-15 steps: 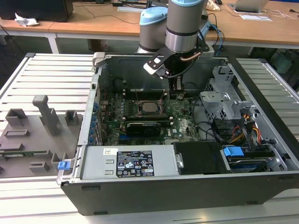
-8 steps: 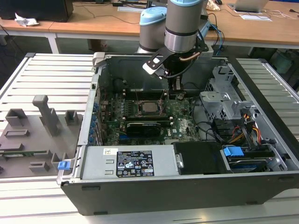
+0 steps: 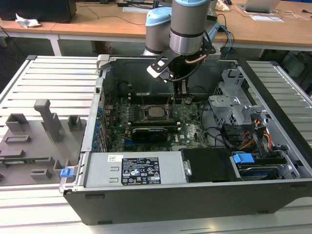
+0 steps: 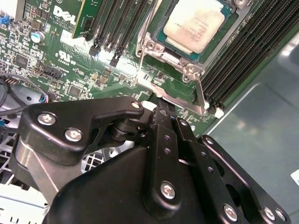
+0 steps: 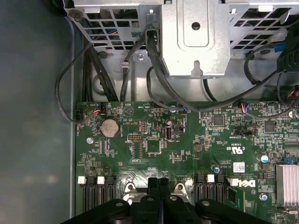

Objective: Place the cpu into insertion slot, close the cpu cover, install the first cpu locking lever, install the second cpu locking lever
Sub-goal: 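Close the cpu cover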

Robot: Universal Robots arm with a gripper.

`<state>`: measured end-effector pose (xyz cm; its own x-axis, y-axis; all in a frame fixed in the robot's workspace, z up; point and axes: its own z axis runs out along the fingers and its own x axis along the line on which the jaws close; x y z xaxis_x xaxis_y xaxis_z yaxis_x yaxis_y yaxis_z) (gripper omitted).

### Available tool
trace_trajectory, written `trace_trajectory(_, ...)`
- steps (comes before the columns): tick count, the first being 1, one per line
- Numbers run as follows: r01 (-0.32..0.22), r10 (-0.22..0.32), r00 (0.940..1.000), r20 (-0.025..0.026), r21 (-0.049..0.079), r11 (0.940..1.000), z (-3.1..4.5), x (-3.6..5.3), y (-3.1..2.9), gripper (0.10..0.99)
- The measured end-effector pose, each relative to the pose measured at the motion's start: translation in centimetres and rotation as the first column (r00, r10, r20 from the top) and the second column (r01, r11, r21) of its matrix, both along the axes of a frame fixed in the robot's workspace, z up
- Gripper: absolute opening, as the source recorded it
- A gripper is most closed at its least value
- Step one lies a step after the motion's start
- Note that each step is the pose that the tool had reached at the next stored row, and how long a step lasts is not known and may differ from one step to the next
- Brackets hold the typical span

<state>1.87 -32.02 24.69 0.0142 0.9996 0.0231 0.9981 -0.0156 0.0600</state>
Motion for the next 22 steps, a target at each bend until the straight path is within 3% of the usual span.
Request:
trace_trajectory(6, 0.0, 0.0, 1.0, -0.0012, 0.0, 1.0, -0.09, -0.21, 0.0, 0.106)
trace_trajectory(11, 0.0, 0.0, 1.0, -0.0012, 0.0, 1.0, -0.32, -1.48, 0.0, 0.106)
trace_trajectory(15, 0.0, 0.0, 1.0, -0.0012, 0.0, 1.0, -0.96, -2.17, 0.0, 0.106)
trace_trajectory(19, 0.0, 0.0, 1.0, -0.0013, 0.0, 1.0, -1.15, -3.77, 0.0, 0.106)
trace_trajectory(22, 0.0, 0.0, 1.0, -0.0013, 0.0, 1.0, -1.24, -4.37, 0.0, 0.106)
